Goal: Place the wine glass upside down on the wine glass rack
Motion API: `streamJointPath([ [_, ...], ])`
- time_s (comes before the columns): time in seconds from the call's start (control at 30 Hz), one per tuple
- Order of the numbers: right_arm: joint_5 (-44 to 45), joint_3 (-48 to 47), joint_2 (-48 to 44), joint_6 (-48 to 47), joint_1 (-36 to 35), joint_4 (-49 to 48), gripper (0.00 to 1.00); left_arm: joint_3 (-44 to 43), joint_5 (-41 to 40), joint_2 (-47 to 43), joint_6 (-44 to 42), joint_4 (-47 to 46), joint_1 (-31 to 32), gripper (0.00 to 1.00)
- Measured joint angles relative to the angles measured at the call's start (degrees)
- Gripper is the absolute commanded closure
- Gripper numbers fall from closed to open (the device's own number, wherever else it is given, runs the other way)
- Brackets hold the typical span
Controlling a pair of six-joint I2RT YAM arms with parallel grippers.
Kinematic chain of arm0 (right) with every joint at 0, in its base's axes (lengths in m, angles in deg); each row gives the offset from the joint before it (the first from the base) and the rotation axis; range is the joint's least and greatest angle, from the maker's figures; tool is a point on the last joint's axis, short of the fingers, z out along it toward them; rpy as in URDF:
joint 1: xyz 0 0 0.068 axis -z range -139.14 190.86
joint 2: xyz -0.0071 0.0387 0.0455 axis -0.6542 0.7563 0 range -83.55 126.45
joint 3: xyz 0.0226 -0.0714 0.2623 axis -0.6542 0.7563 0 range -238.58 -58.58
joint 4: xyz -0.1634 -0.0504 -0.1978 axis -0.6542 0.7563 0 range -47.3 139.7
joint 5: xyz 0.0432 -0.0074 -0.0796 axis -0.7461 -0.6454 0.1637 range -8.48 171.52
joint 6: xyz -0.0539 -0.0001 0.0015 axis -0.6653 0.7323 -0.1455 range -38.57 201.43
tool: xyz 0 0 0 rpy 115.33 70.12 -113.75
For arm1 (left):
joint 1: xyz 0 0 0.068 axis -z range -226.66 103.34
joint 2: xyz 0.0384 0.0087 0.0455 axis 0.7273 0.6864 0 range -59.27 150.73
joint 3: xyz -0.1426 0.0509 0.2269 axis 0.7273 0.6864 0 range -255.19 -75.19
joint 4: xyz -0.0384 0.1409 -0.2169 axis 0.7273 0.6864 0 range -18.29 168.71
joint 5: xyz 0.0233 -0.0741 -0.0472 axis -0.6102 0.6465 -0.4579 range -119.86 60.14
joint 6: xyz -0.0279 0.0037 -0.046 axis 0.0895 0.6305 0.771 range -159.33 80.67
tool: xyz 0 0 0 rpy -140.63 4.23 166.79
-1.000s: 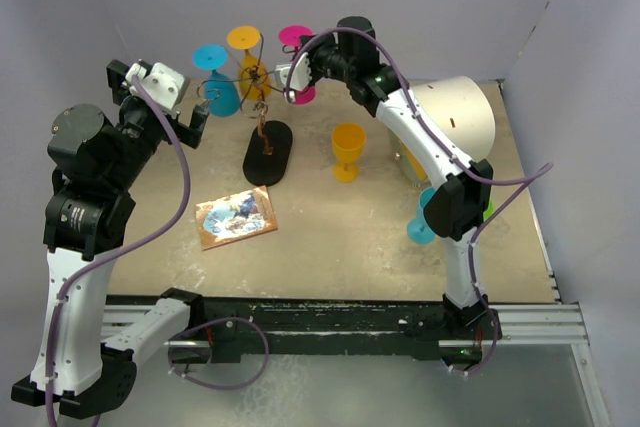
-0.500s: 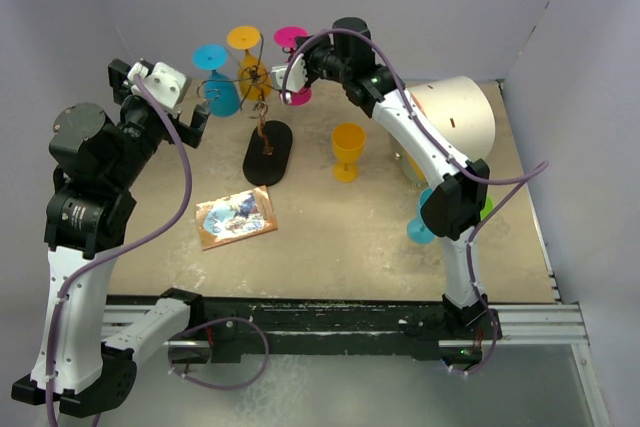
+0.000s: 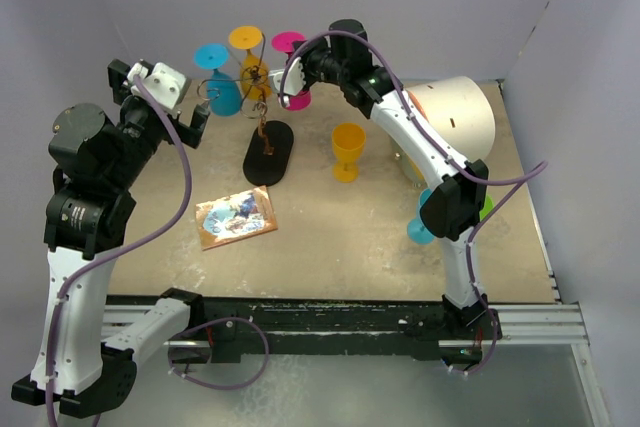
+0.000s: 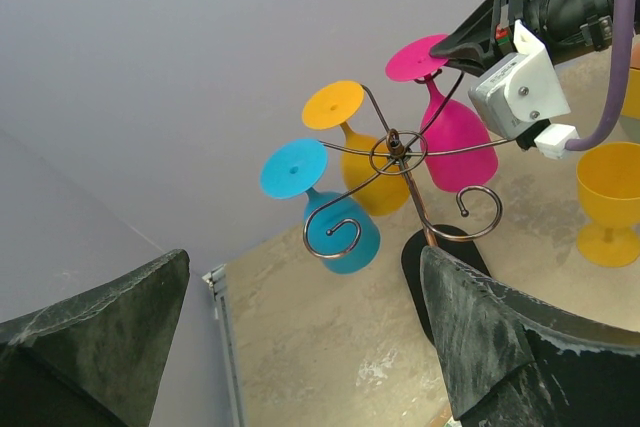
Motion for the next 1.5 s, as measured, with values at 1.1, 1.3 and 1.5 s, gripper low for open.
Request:
streamJointPath([
  [1.1,0.0,0.0,0.0,-0.5,-0.7,2.6,0.75,0.0,-0.1,-0.7,-0.2,0.0,0.0,0.01],
  [1.3,0.0,0.0,-0.1,-0.7,-1.1,2.6,0.72,0.0,-0.3,-0.8,-1.0,0.0,0.0,0.01],
  [1.5,-0.2,0.0,-0.2,-0.8,-1.6,2.8,0.7,0.0,-0.7,-0.8,-1.5,0.0,0.0,0.01],
])
